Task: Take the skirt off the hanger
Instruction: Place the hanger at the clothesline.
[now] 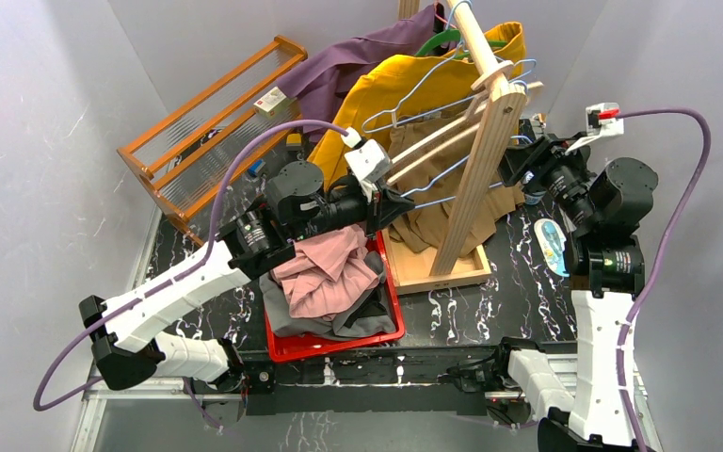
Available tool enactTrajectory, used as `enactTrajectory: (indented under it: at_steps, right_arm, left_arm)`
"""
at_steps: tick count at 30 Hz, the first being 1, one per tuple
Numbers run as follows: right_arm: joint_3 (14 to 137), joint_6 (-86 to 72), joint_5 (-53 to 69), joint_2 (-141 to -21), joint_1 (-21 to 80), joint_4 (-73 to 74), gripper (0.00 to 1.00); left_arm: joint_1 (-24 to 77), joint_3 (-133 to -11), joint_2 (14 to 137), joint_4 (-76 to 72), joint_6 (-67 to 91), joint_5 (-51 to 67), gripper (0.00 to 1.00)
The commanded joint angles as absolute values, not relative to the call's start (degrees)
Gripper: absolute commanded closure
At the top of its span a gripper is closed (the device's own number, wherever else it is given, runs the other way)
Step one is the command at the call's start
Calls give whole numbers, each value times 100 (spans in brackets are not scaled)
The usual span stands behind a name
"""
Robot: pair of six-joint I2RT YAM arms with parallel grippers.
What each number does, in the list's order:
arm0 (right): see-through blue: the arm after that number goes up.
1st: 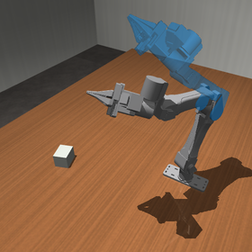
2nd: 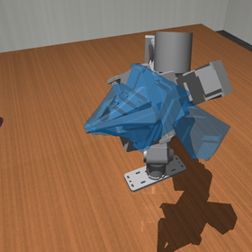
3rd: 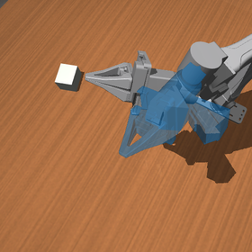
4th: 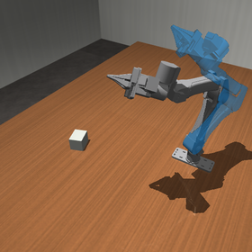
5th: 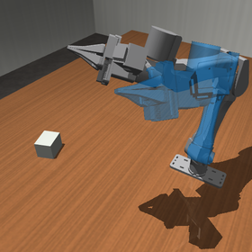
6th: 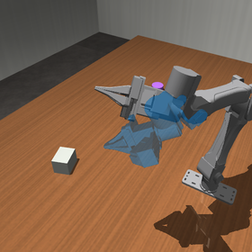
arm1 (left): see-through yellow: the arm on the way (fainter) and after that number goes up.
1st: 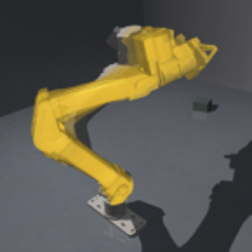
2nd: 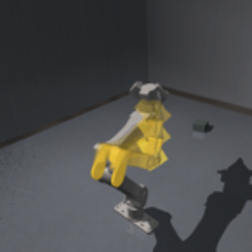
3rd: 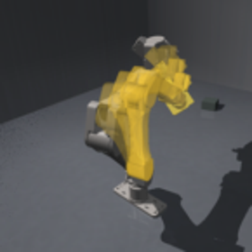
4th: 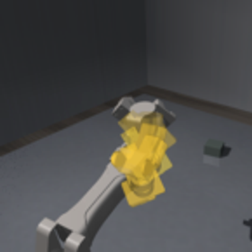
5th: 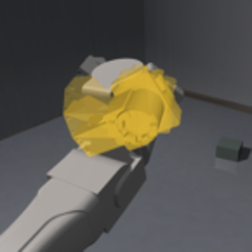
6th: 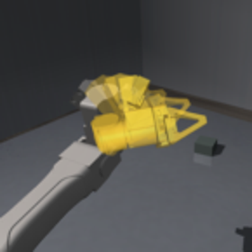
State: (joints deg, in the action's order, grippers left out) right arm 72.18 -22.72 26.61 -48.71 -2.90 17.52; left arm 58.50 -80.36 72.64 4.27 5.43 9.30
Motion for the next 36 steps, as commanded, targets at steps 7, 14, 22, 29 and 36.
enactTrajectory:
  at_steps: [7,14,22,29,36]
  right_arm:
    - [7018,-2467,1614,-4171,-246,1406,9]
    - [6996,-2505,1364,-4052,-245,1401,2]
    - [6970,-2488,1344,-4058,-242,1424,2]
    - [6981,-2458,1336,-4140,-246,1430,2]
    - [6943,-2461,1368,-4158,-242,1438,2]
  left_arm:
    - [5883,-8529,7315,124,-96,1560,100]
    - [5880,-8872,7557,57,-288,1545,100]
    - [5880,-8854,7493,-198,-343,1447,100]
    - [5880,-8932,7429,-257,-550,1472,100]
    - [5880,-8687,7277,-461,-757,1356,100]
